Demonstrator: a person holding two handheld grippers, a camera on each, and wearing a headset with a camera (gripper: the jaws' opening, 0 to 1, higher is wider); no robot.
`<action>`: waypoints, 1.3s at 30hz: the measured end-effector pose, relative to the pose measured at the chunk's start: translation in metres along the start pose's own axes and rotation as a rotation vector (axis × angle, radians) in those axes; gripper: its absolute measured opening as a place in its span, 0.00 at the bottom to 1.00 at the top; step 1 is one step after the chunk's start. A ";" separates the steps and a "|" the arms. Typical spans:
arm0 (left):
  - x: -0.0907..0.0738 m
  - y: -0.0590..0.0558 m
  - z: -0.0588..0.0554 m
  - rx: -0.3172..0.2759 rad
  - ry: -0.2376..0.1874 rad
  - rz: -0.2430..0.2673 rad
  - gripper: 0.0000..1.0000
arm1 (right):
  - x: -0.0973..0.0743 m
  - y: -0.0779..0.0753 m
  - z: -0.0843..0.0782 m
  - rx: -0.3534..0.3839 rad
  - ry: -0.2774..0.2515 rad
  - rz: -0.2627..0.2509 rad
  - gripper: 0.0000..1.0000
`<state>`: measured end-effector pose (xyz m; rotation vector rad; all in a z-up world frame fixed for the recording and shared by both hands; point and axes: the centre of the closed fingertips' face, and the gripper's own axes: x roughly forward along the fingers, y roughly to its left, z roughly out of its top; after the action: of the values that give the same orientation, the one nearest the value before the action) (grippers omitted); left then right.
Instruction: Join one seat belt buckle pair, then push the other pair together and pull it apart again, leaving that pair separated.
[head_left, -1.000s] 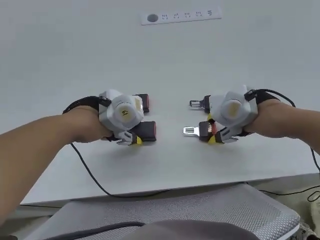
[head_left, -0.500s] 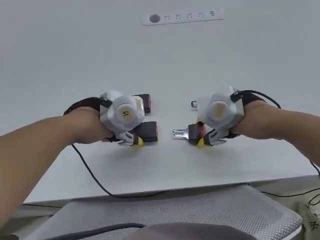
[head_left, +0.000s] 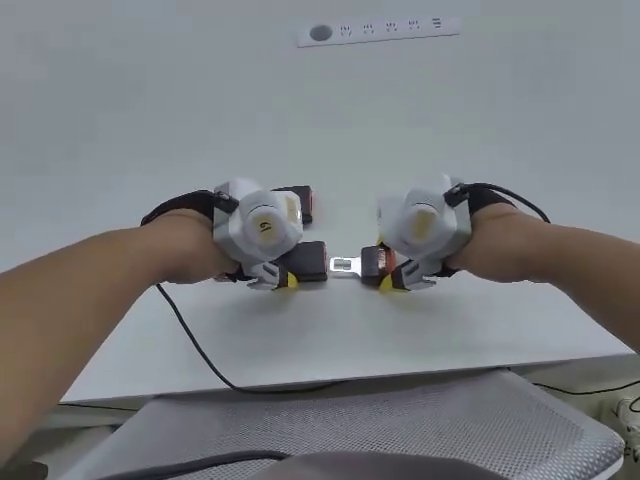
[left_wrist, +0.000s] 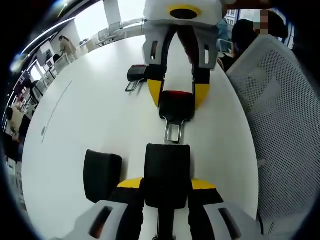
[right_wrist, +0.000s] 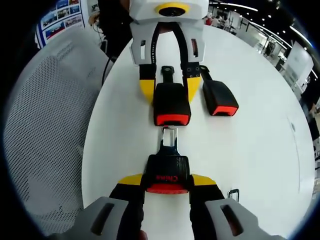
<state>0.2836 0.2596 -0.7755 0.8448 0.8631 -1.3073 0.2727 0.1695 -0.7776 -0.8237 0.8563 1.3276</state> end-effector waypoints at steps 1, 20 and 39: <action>0.000 0.000 0.000 0.000 0.000 0.001 0.35 | 0.001 0.000 0.002 0.000 -0.001 0.001 0.31; 0.001 0.002 0.000 0.019 0.008 -0.004 0.34 | 0.007 -0.006 0.015 -0.061 -0.029 -0.022 0.30; -0.001 -0.002 0.003 0.030 -0.005 -0.025 0.33 | 0.010 -0.005 0.021 -0.042 -0.050 0.000 0.29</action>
<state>0.2817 0.2568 -0.7736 0.8562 0.8547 -1.3465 0.2794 0.1917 -0.7765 -0.8197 0.7917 1.3647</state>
